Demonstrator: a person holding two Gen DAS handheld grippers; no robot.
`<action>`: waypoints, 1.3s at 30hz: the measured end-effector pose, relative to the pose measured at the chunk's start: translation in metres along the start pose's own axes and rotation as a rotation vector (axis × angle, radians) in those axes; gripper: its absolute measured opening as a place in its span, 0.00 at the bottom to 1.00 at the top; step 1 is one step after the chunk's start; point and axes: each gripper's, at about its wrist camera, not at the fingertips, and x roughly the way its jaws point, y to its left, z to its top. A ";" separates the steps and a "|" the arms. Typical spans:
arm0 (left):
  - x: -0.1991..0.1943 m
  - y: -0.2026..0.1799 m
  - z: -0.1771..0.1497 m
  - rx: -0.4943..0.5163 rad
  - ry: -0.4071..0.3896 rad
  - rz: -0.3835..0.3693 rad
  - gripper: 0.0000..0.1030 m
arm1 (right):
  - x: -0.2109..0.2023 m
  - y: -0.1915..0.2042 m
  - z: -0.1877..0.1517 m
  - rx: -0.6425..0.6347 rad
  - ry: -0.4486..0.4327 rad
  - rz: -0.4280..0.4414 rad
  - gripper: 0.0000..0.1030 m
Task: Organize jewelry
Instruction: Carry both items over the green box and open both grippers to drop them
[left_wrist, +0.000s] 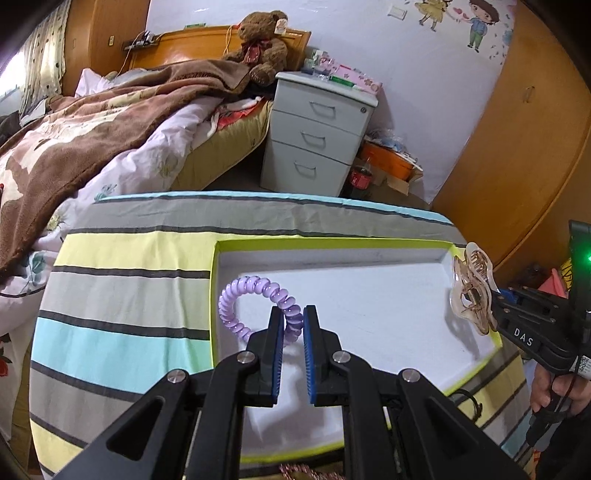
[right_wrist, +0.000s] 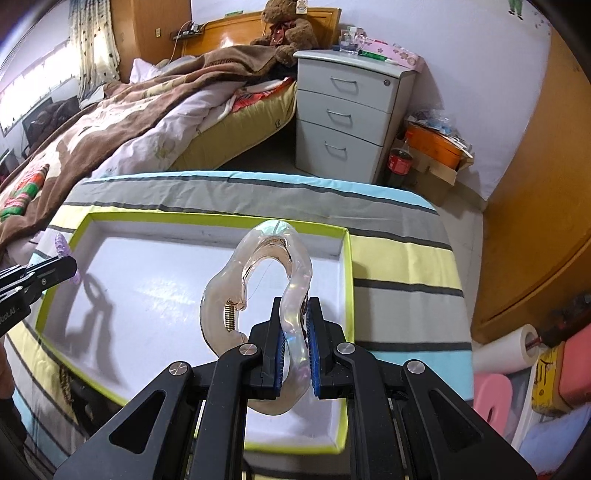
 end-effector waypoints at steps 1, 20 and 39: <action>0.002 0.000 0.000 0.001 0.004 0.001 0.11 | 0.002 0.001 0.001 -0.003 0.005 0.001 0.11; 0.032 -0.002 0.005 0.009 0.068 0.014 0.11 | 0.029 0.005 0.008 -0.042 0.070 -0.016 0.11; 0.036 0.001 0.005 -0.003 0.079 0.023 0.14 | 0.031 0.005 0.012 -0.030 0.069 -0.014 0.17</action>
